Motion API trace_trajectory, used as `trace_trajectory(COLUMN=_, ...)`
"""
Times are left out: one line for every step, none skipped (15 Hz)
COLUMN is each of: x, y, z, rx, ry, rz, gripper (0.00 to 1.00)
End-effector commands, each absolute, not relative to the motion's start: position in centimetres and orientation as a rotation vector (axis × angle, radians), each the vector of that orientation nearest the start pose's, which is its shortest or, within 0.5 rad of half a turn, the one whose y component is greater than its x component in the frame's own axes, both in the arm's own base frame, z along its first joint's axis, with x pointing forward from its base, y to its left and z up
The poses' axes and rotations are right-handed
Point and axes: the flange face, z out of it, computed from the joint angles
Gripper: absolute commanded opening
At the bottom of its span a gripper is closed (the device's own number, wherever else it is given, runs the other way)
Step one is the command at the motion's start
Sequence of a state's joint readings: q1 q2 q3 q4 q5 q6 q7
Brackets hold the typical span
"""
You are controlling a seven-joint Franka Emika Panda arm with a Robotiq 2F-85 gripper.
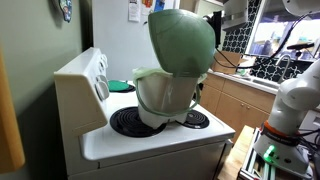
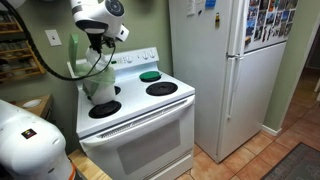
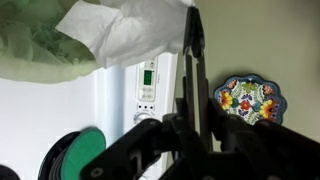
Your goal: Put the tissue paper inside the trash can
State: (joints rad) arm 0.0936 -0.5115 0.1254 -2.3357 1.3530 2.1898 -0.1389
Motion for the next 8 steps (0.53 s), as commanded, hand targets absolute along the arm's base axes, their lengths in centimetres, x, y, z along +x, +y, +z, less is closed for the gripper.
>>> trace_trajectory(x=41.59, y=13.69, z=58.79, rx=-1.942, ry=0.285, rz=-0.287, gripper=0.5)
trace_trajectory(x=41.58, y=13.68, z=58.76, rx=-1.94, ry=0.286, rz=-0.284, gripper=0.1)
trace_trajectory(x=41.6, y=13.65, z=58.72, rx=-1.939, ry=0.288, rz=-0.285, gripper=0.12)
trace_trajectory(x=41.6, y=13.63, z=58.69, rx=-1.94, ry=0.289, rz=-0.283, gripper=0.09)
trace_trajectory(x=41.61, y=13.64, z=58.68, rx=-1.94, ry=0.289, rz=-0.282, gripper=0.04)
trace_trajectory(x=41.63, y=13.63, z=58.65, rx=-1.942, ry=0.291, rz=-0.283, gripper=0.05)
trace_trajectory(x=41.62, y=13.65, z=58.66, rx=-1.942, ry=0.29, rz=-0.281, gripper=0.07)
trace_trajectory(x=41.61, y=13.69, z=58.65, rx=-1.943, ry=0.289, rz=-0.279, gripper=0.07)
